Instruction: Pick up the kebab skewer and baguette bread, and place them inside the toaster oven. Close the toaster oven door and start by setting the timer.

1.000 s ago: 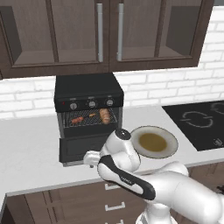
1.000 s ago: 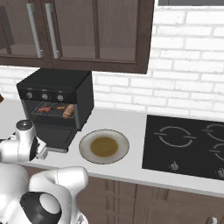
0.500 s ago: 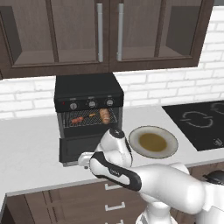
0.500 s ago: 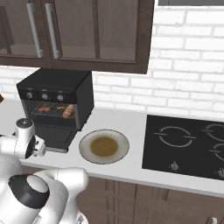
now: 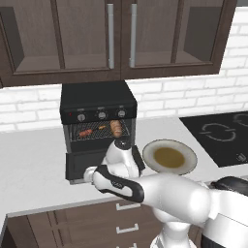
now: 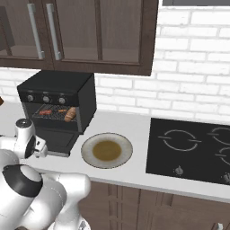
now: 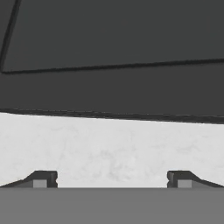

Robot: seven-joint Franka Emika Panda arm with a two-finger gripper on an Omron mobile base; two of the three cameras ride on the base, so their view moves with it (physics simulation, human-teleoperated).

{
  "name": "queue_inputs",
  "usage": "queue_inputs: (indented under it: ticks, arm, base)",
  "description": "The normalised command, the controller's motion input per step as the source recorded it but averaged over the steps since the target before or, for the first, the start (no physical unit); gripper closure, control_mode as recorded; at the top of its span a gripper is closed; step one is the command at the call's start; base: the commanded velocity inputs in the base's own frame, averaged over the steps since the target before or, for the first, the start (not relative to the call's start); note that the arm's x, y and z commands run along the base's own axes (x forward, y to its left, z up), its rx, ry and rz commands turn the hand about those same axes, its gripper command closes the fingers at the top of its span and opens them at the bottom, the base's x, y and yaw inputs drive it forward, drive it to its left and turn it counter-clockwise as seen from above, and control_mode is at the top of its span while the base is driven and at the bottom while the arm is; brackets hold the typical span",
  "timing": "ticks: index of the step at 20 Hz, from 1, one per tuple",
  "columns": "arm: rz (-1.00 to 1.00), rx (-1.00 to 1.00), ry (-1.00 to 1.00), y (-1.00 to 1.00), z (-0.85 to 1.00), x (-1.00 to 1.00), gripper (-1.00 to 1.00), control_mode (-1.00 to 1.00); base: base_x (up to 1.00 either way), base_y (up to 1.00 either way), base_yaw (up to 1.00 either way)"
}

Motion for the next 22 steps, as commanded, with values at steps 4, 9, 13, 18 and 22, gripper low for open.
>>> queue_inputs:
  ticks: [4, 9, 13, 18, 22]
  arm:
    - [0.00, -0.02, -0.03, 0.00, -0.04, 0.23, -1.00, -1.00]
    - [0.00, -0.01, -0.05, 0.00, -0.11, 0.00, -1.00, -1.00]
    - [0.00, 0.00, -0.04, 0.00, -0.17, -0.02, -1.00, -1.00]
    - [0.00, 0.00, -0.02, 0.00, -0.17, -0.07, -1.00, -1.00]
    - [0.00, 0.00, -0.02, 0.00, -0.12, 0.03, -1.00, -1.00]
  base:
    - [0.00, 0.00, 0.00]
    - [0.00, 0.00, 0.00]
    - [0.00, 0.00, 0.00]
    - [0.00, 0.00, 0.00]
    - [0.00, 0.00, 0.00]
